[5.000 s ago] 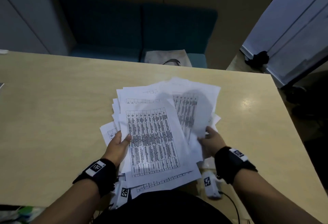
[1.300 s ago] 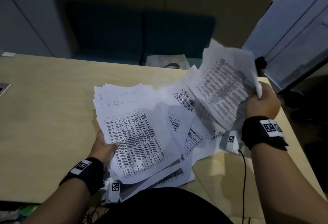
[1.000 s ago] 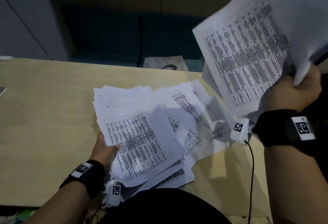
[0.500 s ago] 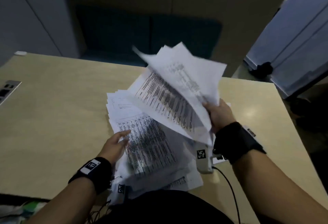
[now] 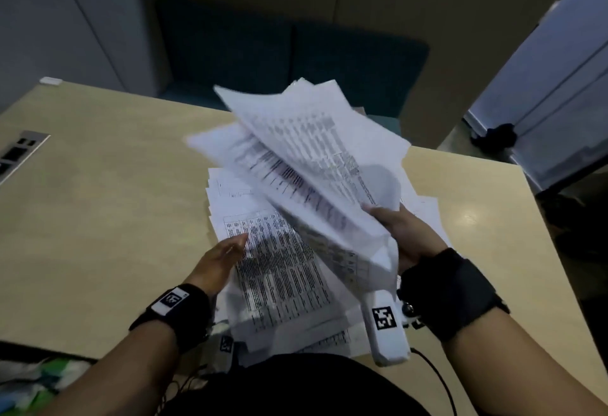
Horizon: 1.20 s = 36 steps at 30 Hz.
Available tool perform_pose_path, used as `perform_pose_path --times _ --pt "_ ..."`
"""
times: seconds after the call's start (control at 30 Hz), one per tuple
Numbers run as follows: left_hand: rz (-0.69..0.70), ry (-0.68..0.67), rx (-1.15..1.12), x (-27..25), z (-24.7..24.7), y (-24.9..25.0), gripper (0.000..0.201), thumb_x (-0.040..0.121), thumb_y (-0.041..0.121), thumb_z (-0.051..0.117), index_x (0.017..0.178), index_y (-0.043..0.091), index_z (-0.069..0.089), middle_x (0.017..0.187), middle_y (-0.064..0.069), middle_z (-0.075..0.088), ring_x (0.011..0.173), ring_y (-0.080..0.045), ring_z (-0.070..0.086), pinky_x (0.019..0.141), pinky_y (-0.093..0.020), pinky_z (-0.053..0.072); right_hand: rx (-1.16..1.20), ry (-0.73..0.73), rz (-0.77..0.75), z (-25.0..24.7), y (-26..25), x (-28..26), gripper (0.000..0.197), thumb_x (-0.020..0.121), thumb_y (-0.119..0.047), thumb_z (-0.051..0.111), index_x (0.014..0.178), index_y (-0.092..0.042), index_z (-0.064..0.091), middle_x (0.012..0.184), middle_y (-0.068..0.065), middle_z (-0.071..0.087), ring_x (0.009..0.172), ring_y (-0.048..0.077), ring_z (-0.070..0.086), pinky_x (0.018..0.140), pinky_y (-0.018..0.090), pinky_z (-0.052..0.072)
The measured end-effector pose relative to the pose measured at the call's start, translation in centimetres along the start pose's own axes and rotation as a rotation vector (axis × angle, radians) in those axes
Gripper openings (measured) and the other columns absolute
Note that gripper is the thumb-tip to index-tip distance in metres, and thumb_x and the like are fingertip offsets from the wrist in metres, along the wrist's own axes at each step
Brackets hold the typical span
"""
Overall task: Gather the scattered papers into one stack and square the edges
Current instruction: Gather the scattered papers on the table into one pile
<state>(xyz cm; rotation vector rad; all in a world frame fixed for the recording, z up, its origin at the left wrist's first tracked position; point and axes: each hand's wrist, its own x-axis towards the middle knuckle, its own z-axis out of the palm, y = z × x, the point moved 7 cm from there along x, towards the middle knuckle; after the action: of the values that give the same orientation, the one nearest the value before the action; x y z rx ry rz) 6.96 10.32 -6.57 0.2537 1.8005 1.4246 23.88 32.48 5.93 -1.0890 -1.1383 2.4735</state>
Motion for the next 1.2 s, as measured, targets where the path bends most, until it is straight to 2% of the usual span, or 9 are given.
perform_pose_path --times 0.13,0.27,0.33,0.47,0.57,0.67,0.77,0.97,1.2 --pt "-0.056 0.041 0.053 0.0 0.0 -0.5 0.042 0.105 0.034 0.039 0.141 0.015 0.049 0.142 0.006 0.042 0.133 -0.011 0.036 0.108 -0.034 0.027 0.065 0.241 -0.146 -3.4 0.2 0.7 0.020 0.091 0.004 0.053 0.109 0.004 0.043 0.103 0.027 0.062 0.079 0.030 0.066 0.071 0.044 0.057" --pt "-0.084 0.114 -0.037 0.0 -0.2 -0.9 0.023 0.104 0.014 0.044 0.093 0.017 0.064 0.117 -0.007 0.062 0.132 -0.031 0.048 0.094 -0.028 0.033 -0.105 0.540 -0.128 -7.9 3.8 2.5 0.026 0.087 -0.001 0.059 0.109 -0.009 0.045 0.090 0.012 0.062 0.057 0.015 0.063 0.045 0.020 0.052" --pt "-0.102 0.079 -0.081 -0.4 0.3 -0.4 0.015 0.099 0.031 0.057 0.101 0.020 0.067 0.129 -0.006 0.060 0.135 -0.022 0.045 0.101 -0.028 0.031 -0.140 0.646 -0.125 -9.1 5.5 2.4 0.022 0.086 0.006 0.055 0.099 -0.010 0.049 0.092 0.017 0.057 0.060 0.023 0.056 0.038 0.018 0.047" --pt "-0.110 0.017 -0.092 -1.0 0.9 0.3 0.078 0.086 0.069 0.048 0.144 0.017 0.048 0.153 0.004 0.039 0.145 -0.019 0.028 0.115 -0.045 0.022 -0.390 0.762 -0.076 -10.0 7.4 1.6 0.019 0.081 0.006 0.055 0.098 -0.001 0.052 0.081 0.015 0.053 0.069 0.028 0.050 0.052 0.028 0.043" --pt "-0.123 0.008 0.015 -0.5 0.6 -0.5 0.133 0.043 0.097 0.056 0.144 0.012 0.045 0.153 -0.005 0.041 0.145 -0.025 0.032 0.114 -0.048 0.026 -0.341 0.699 0.021 -10.9 8.6 2.3 0.032 0.065 0.000 0.060 0.098 -0.003 0.058 0.080 0.016 0.059 0.068 0.030 0.056 0.061 0.037 0.052" --pt "-0.063 0.141 0.052 0.5 -0.1 -1.0 0.083 0.070 0.072 0.068 0.116 0.003 0.062 0.126 -0.009 0.059 0.132 -0.030 0.047 0.104 -0.037 0.036 -0.509 0.576 0.119 -11.6 8.7 3.3 0.019 0.065 -0.009 0.070 0.082 -0.014 0.062 0.082 0.009 0.065 0.075 0.028 0.062 0.077 0.043 0.058" --pt "-0.112 0.189 0.057 1.4 -0.3 -2.2 0.060 0.101 0.033 0.052 0.149 0.000 0.036 0.158 -0.011 0.033 0.146 -0.029 0.030 0.119 -0.041 0.023 -0.621 0.617 0.010 -11.6 6.3 2.4 0.014 0.073 0.002 0.069 0.080 -0.009 0.064 0.070 0.009 0.062 0.070 0.026 0.059 0.065 0.031 0.051" --pt "-0.104 0.185 0.123 3.1 -1.4 -3.0 0.035 0.098 0.029 0.056 0.126 0.009 0.060 0.135 -0.015 0.060 0.124 -0.032 0.056 0.111 -0.047 0.039 -0.931 0.513 -0.134 -11.8 1.3 2.6 0.012 0.083 -0.002 0.064 0.080 -0.013 0.066 0.081 0.015 0.065 0.077 0.024 0.058 0.070 0.032 0.045" --pt "-0.097 0.086 0.263 2.5 -0.6 -1.0 0.012 0.099 0.009 0.055 0.091 0.011 0.064 0.090 -0.002 0.065 0.089 -0.021 0.059 0.066 -0.020 0.045 -1.284 0.297 -0.236 -6.9 -0.1 5.6 0.023 0.079 0.004 0.060 0.095 -0.006 0.072 0.086 0.013 0.070 0.084 0.025 0.062 0.073 0.029 0.046"
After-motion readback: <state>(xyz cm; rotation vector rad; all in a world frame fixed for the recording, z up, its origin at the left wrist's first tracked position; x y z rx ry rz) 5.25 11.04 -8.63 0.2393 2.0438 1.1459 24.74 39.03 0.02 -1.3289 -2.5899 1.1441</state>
